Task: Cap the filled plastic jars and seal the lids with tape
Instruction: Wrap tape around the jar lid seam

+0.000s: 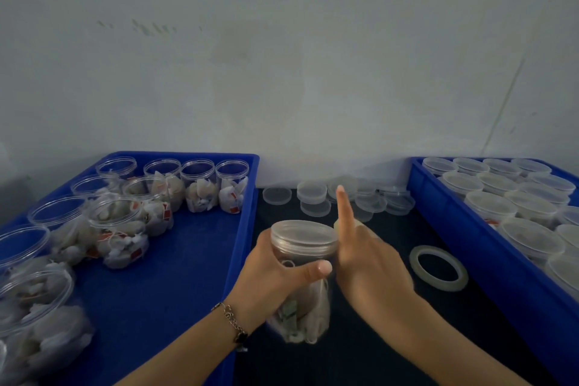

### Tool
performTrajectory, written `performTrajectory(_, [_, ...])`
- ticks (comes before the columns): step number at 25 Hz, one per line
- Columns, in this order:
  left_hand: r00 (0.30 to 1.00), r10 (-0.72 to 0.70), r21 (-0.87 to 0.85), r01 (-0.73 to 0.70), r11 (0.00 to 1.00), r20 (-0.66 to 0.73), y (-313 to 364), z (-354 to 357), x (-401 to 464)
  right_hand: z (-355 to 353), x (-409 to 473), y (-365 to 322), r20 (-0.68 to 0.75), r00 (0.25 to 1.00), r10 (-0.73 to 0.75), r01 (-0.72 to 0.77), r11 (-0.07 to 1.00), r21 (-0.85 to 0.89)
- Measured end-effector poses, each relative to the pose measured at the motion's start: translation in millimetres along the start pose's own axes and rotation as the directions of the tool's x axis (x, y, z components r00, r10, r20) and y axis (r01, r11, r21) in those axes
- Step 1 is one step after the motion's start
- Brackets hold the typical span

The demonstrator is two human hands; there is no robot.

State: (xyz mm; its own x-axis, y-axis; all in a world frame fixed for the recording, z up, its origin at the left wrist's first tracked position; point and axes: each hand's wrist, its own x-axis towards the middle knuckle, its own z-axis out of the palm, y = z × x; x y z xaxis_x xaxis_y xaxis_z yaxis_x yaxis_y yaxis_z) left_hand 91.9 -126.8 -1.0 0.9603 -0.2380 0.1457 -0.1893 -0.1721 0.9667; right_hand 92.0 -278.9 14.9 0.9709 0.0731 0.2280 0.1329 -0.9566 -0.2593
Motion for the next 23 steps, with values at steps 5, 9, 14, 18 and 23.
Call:
performTrajectory(5, [0.981, -0.069, -0.159, 0.040, 0.986, -0.183, 6.6, -8.8, -1.2, -13.9, -7.7, 6.2, 0.179, 0.968, -0.174, 0.032, 0.797, 0.604])
performTrajectory(9, [0.954, -0.290, -0.381, 0.242, 0.892, -0.072, 12.6, -9.0, -2.0, -13.0, -24.4, 14.8, 0.189, 0.944, -0.270, -0.048, 0.454, 0.890])
performTrajectory(14, [0.952, -0.306, -0.383, 0.285, 0.879, 0.008, 19.4, -10.4, -4.4, -26.6, -24.6, 30.1, -0.047, 0.968, -0.248, 0.222, 0.746, 0.628])
performTrajectory(18, [0.962, -0.271, -0.347, 0.241, 0.906, -0.042, 20.6, -13.4, -4.8, -46.0, -13.1, 45.7, 0.007, 0.952, -0.308, 0.271, 0.848, 0.456])
performTrajectory(23, [0.974, -0.222, -0.339, 0.197, 0.920, -0.038, 19.5, -17.2, -3.3, -53.2, 0.6, 52.2, -0.023, 0.967, -0.253, 0.248, 0.918, 0.308])
